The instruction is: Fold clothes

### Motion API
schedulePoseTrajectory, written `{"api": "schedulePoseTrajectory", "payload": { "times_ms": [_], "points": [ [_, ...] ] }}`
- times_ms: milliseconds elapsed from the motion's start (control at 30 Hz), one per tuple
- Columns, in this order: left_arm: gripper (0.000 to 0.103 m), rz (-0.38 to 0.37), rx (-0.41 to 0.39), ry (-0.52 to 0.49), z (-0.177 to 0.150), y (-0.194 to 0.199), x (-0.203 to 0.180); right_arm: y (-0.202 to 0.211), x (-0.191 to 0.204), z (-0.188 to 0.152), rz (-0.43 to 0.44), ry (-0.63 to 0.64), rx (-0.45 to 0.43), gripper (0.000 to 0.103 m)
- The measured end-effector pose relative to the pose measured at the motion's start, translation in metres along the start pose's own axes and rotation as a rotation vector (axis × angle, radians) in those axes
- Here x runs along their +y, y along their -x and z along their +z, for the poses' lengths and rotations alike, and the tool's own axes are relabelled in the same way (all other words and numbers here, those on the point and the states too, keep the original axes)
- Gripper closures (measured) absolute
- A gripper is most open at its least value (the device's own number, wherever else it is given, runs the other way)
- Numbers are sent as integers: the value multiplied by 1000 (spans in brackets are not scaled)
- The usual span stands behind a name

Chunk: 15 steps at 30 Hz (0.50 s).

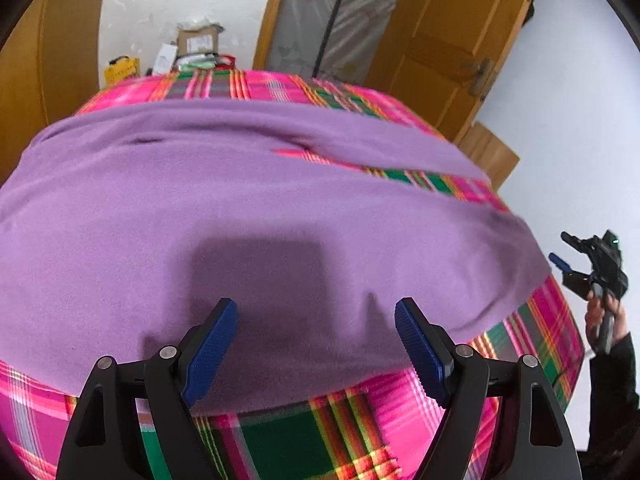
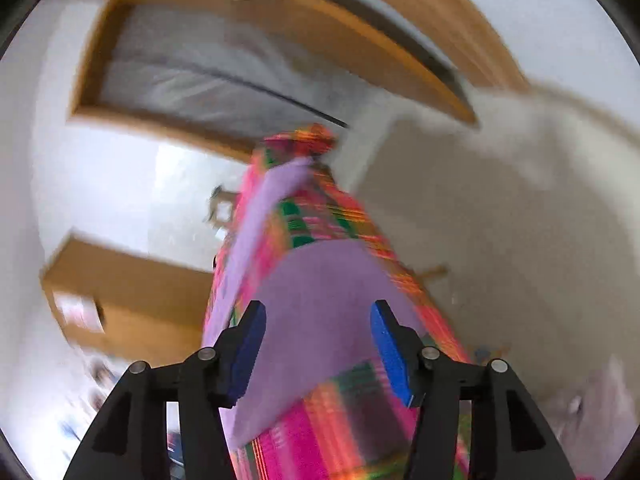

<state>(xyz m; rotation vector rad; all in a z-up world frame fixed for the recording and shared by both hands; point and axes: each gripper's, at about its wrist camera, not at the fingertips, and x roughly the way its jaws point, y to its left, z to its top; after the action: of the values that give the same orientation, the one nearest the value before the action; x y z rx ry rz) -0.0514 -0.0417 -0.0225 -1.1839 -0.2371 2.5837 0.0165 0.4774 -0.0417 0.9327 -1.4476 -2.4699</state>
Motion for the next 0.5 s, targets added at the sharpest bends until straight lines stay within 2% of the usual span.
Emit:
{"api": "schedulePoseTrajectory", "payload": {
  "times_ms": [67,167,367,433,500],
  "points": [
    [21,17,-3,-2,0,-1,0,-14,37,-9,-31,147,34,55],
    [21,24,30,-22,-5,-5,-2,-48,87,-29,-88,343,128,56],
    [21,22,51,-106,-21,2,-9,-95,137,-78,-115,549,267,56],
    [21,11,40,-80,-22,8,-4,-106,154,-97,-116,627,301,56],
    [21,33,0,-34,-22,20,8,-110,171,-114,-127,705,316,56]
  ]
}}
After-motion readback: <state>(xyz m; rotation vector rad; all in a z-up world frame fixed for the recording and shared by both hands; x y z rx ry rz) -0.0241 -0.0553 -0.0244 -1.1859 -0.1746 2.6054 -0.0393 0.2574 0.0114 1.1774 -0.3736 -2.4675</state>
